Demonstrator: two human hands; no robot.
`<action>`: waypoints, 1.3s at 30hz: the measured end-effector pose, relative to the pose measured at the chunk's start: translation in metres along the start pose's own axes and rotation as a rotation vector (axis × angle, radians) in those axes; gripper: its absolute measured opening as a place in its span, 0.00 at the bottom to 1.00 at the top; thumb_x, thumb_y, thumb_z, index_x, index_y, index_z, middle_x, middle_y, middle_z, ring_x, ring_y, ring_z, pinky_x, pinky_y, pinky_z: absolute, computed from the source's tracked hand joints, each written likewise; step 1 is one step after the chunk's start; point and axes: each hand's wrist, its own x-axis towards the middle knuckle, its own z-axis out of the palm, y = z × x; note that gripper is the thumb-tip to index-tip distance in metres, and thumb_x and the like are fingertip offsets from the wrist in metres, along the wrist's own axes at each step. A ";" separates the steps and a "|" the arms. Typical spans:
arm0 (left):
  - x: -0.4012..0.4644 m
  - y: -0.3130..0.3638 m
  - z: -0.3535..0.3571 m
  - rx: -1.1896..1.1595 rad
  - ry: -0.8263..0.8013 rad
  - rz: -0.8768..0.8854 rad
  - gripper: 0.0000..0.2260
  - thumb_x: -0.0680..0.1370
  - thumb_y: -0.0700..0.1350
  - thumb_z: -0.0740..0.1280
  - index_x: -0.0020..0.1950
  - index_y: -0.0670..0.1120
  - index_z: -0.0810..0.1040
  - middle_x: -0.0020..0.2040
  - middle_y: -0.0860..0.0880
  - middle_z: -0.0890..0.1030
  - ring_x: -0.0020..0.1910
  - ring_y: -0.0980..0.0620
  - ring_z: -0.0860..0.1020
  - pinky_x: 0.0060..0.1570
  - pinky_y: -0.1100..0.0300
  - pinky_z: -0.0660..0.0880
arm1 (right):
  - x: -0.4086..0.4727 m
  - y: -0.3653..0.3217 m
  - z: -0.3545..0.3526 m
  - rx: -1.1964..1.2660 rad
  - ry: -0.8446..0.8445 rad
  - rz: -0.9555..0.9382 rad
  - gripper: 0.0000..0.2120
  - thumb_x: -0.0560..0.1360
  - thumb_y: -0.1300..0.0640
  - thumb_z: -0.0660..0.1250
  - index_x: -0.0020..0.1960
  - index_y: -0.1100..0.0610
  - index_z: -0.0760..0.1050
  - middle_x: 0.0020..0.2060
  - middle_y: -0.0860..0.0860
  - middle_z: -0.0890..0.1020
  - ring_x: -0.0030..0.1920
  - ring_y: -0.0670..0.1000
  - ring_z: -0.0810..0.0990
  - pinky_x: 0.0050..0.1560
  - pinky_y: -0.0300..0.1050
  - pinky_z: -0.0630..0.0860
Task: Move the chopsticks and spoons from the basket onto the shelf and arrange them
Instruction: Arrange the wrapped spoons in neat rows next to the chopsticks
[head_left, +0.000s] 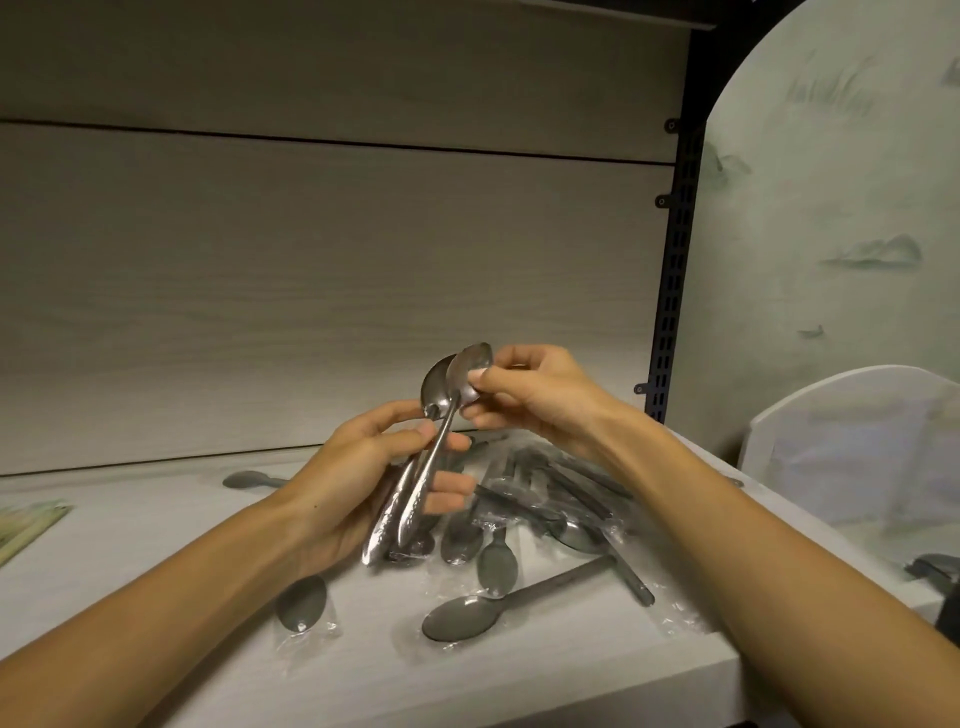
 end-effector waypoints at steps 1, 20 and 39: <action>0.000 0.000 -0.001 0.020 0.003 -0.005 0.10 0.79 0.38 0.62 0.61 0.42 0.73 0.50 0.39 0.84 0.31 0.43 0.81 0.26 0.56 0.78 | 0.000 0.002 0.001 -0.130 0.010 -0.019 0.05 0.73 0.62 0.72 0.45 0.60 0.75 0.40 0.57 0.85 0.38 0.51 0.84 0.38 0.41 0.80; 0.013 -0.002 -0.019 0.200 0.293 0.033 0.07 0.79 0.39 0.61 0.47 0.37 0.76 0.34 0.47 0.83 0.19 0.55 0.66 0.14 0.68 0.60 | -0.011 0.003 -0.001 -0.891 -0.408 0.146 0.13 0.69 0.56 0.77 0.50 0.62 0.81 0.33 0.47 0.80 0.33 0.43 0.77 0.39 0.36 0.74; 0.011 -0.001 -0.019 0.212 0.313 0.024 0.08 0.80 0.39 0.61 0.53 0.35 0.75 0.35 0.47 0.83 0.18 0.54 0.65 0.15 0.69 0.60 | 0.006 0.000 -0.020 -0.145 0.358 0.036 0.13 0.76 0.68 0.65 0.57 0.60 0.67 0.34 0.59 0.81 0.27 0.52 0.79 0.37 0.45 0.83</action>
